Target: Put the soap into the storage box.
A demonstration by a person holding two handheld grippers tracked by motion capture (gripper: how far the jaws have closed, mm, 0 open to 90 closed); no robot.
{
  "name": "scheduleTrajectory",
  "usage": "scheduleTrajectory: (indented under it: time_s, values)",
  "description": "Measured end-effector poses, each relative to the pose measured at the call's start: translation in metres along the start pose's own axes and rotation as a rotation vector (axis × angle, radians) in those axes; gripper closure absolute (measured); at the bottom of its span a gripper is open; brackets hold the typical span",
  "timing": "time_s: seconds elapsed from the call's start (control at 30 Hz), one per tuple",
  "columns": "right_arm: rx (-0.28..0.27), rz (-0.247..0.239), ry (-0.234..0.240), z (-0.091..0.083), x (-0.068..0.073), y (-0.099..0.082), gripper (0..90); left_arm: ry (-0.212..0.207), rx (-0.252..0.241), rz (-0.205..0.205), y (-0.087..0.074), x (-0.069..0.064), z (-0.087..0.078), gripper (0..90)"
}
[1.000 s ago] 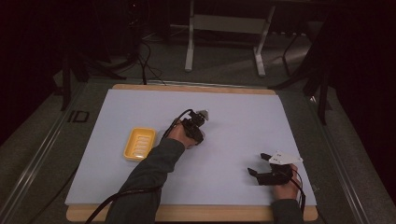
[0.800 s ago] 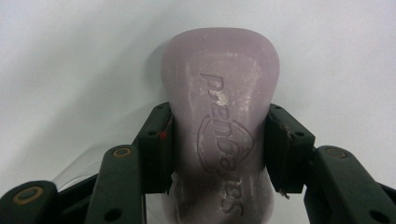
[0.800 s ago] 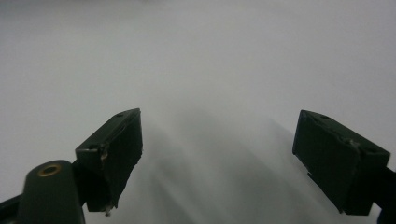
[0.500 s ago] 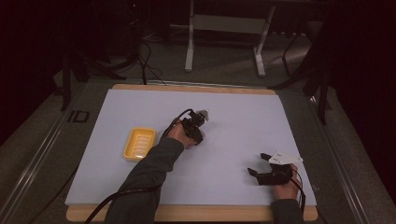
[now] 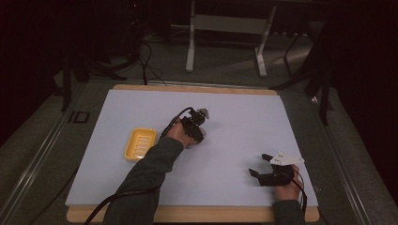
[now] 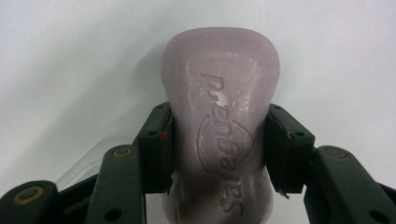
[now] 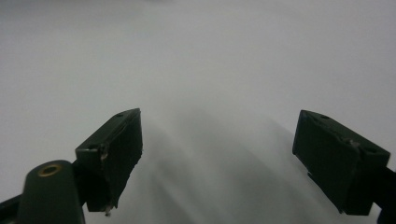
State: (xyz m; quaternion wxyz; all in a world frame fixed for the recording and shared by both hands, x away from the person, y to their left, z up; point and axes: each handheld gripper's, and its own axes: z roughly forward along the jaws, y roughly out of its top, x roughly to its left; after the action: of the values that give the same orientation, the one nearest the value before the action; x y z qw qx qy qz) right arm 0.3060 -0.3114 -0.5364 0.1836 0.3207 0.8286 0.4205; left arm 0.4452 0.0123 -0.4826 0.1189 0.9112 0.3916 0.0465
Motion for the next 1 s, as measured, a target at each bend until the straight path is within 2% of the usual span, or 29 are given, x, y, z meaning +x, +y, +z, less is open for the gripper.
scheduleTrajectory:
  time_s: [0.3, 1.0]
  values:
    - [0.0, -0.001, 0.0, 0.0, 0.0, 0.0, 15.7, -0.003, -0.003, 0.013, -0.003, 0.0, -0.008, 49.8]
    - [0.001, -0.001, -0.002, 0.0, 0.0, 0.0, 15.7, -0.01, -0.027, 0.012, -0.017, 0.006, -0.024, 49.8]
